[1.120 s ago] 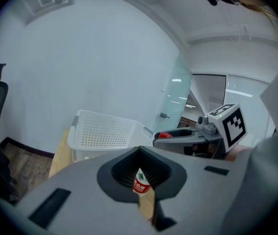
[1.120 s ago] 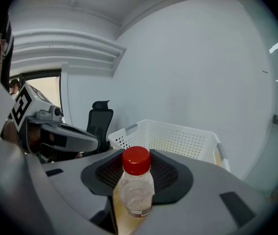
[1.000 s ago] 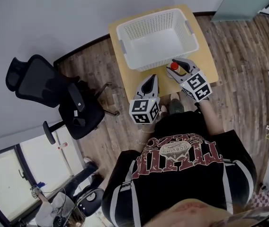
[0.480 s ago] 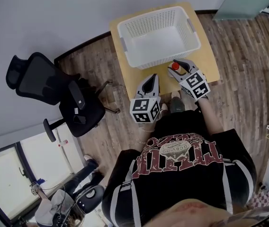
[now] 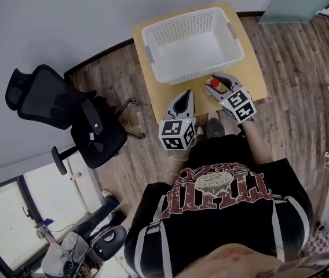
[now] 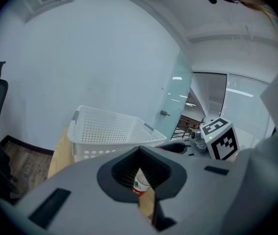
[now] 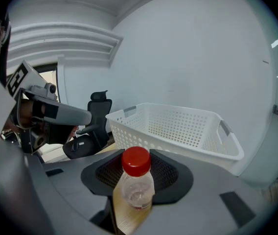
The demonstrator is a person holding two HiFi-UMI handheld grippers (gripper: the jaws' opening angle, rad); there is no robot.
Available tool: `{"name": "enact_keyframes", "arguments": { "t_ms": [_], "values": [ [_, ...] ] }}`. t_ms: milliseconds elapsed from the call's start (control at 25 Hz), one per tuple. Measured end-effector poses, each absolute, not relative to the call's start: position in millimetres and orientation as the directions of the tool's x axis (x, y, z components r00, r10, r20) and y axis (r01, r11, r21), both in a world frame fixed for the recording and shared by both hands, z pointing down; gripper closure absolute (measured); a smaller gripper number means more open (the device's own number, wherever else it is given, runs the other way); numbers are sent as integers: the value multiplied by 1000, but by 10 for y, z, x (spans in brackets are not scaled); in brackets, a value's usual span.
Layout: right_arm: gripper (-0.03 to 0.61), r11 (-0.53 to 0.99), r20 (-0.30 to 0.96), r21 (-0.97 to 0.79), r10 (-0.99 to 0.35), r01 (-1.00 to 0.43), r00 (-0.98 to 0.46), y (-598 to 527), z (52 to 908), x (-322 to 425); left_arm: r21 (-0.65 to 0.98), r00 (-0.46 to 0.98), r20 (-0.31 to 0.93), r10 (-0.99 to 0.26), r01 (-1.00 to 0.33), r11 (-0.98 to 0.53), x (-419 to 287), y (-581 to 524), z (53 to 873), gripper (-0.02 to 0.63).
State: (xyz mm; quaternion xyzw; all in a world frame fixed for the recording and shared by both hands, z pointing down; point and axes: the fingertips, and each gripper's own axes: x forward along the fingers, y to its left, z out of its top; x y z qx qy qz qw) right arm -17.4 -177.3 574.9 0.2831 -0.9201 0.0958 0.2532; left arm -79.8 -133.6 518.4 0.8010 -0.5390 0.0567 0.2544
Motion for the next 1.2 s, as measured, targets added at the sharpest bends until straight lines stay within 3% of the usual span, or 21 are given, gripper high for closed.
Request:
{"name": "enact_keyframes", "arguments": {
  "t_ms": [840, 1200],
  "values": [
    [410, 812, 493, -3, -506, -583, -707, -1643, 5756, -110, 353, 429, 350, -833, -884, -307, -708, -1344, 5162, 566],
    [408, 796, 467, -79, -502, -600, -728, -1690, 5707, -79, 351, 430, 341, -836, -883, -312, -690, -1390, 5132, 567]
  ]
}}
